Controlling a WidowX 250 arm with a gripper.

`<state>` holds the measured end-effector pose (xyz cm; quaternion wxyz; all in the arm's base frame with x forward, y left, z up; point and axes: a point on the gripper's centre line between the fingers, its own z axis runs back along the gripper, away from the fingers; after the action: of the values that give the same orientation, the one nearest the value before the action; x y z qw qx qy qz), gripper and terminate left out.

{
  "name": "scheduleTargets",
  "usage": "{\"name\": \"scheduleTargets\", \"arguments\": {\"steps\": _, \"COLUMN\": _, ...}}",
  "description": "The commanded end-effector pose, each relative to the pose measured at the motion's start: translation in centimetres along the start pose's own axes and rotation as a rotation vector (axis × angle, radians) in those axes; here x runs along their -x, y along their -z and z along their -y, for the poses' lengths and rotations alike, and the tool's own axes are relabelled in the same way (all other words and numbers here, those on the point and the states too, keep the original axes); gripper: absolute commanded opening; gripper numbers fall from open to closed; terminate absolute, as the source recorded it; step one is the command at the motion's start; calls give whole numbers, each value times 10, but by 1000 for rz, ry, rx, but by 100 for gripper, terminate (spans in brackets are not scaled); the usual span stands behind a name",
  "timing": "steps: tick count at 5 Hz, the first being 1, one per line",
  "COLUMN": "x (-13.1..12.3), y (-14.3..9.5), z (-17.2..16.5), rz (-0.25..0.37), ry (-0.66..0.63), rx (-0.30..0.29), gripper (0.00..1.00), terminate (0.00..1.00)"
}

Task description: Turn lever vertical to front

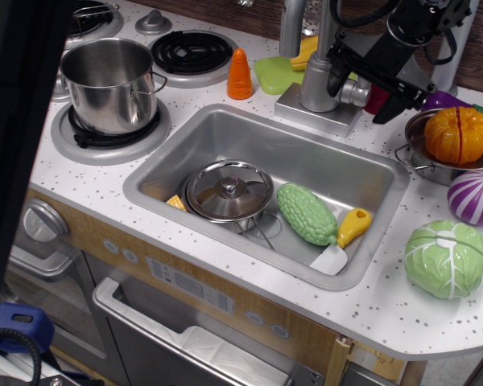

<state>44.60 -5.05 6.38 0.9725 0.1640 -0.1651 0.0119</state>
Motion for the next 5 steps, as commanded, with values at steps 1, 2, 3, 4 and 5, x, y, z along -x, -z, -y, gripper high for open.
{"name": "scheduleTargets", "arguments": {"steps": 1, "x": -36, "y": -47, "z": -15, "rz": 186, "ry": -66, "rx": 14, "gripper": 100, "terminate": 0}}
{"name": "scheduleTargets", "arguments": {"steps": 2, "x": -47, "y": -44, "z": -21, "rz": 226, "ry": -56, "rx": 17, "gripper": 100, "terminate": 0}}
{"name": "scheduleTargets", "arguments": {"steps": 3, "x": -57, "y": -41, "z": -21, "rz": 243, "ry": -53, "rx": 20, "gripper": 100, "terminate": 0}}
{"name": "scheduleTargets", "arguments": {"steps": 4, "x": -64, "y": -40, "z": -21, "rz": 260, "ry": -46, "rx": 10, "gripper": 100, "terminate": 0}}
{"name": "scheduleTargets", "arguments": {"steps": 5, "x": -68, "y": -34, "z": -23, "rz": 265, "ry": -45, "rx": 23, "gripper": 0, "terminate": 0}}
